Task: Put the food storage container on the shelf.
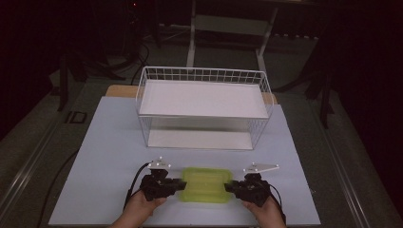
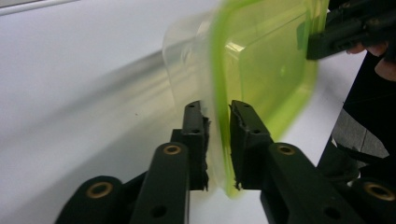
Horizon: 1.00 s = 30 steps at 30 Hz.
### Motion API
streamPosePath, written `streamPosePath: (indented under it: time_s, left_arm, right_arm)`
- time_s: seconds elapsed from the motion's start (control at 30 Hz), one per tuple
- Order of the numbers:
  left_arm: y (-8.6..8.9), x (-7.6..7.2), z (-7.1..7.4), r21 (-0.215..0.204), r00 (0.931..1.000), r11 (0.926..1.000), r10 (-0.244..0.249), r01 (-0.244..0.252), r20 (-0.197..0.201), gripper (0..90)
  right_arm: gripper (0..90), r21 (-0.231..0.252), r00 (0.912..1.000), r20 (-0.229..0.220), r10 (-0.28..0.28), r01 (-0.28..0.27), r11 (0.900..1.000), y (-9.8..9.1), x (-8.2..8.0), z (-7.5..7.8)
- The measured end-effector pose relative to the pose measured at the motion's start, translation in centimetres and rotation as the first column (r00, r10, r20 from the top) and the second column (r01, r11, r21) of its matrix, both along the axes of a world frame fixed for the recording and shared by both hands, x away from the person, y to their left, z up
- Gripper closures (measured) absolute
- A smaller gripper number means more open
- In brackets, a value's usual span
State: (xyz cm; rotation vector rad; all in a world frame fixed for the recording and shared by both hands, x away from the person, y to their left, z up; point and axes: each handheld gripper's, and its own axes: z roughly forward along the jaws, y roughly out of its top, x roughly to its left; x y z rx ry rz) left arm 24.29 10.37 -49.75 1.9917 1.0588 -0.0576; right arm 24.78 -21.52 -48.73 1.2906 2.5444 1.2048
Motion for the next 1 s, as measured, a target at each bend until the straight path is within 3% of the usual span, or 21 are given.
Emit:
streamPosePath:
  time_s: [0.17,0.43,0.6,0.7,1.0]
  left_arm:
    - [-0.1,0.3,0.3,0.001,0.9999,1.0,0.009,-0.009,0.012,80.5]
    - [0.4,1.6,2.0,-0.021,0.9967,0.9983,0.056,-0.054,0.058,80.7]
    - [0.7,2.9,3.2,-0.033,0.9918,0.9967,0.077,-0.074,0.102,80.9]
    - [1.0,3.7,3.6,-0.047,0.9893,0.9954,0.089,-0.084,0.116,80.9]
    - [1.5,6.3,2.7,-0.064,0.9826,0.9916,0.12,-0.112,0.142,80.9]
  right_arm:
    - [77.5,0.011,0.9999,-0.009,-0.01,0.01,0.9999,-0.2,0.3,0.0]
    - [77.8,0.027,0.9982,0.055,-0.022,0.021,0.9994,0.3,1.8,2.0]
    - [77.7,0.044,0.9932,0.112,-0.031,0.026,0.9987,0.7,3.7,3.7]
    - [77.7,0.058,0.9925,0.117,-0.036,0.029,0.9979,0.8,4.2,4.0]
    - [77.7,0.069,0.9867,0.15,-0.063,0.054,0.9962,1.6,7.2,3.4]
